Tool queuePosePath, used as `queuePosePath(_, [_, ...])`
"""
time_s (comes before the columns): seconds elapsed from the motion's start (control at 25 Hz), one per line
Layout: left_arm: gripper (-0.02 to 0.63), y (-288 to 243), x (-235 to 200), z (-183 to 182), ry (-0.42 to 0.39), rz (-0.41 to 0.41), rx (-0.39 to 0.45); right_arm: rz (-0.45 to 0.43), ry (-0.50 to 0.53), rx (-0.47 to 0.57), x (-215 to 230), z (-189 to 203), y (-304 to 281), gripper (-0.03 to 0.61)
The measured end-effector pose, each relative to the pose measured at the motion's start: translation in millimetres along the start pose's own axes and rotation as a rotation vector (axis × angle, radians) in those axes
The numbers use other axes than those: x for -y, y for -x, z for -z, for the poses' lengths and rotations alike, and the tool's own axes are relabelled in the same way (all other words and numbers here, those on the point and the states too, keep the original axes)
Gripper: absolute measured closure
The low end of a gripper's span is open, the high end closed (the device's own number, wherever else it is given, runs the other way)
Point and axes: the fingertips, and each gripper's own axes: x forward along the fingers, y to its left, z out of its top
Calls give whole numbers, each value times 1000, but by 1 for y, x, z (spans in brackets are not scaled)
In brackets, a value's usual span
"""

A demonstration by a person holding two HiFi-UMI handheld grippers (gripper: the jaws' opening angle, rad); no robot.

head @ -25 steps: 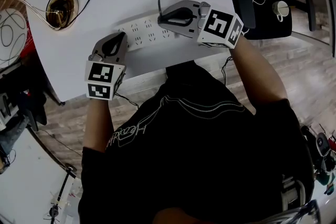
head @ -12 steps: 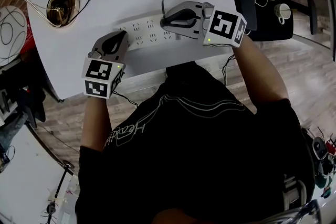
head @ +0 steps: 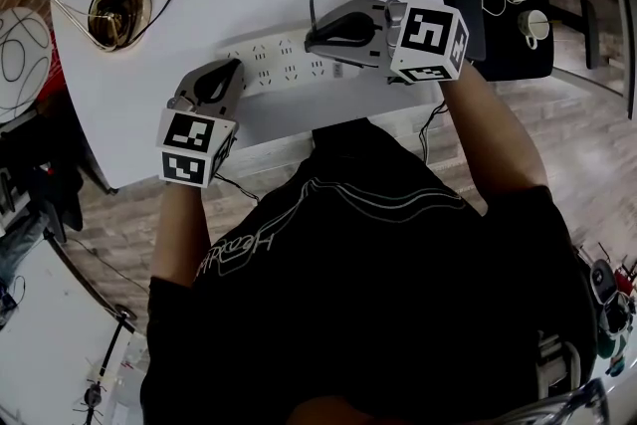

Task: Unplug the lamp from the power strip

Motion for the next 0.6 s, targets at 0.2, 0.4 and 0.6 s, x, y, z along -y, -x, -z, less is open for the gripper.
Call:
queuePosePath(0.2, [612, 0, -3, -1, 0, -2, -4, -23, -110, 236, 11, -40, 22, 561])
queuePosePath(0.4, [611, -2, -1, -1, -5, -18, -10, 0, -86, 204, 7, -48, 26, 561])
queuePosePath(0.6, [611, 2, 0, 3, 0, -26, -46, 82, -112, 272, 3, -68, 40, 561])
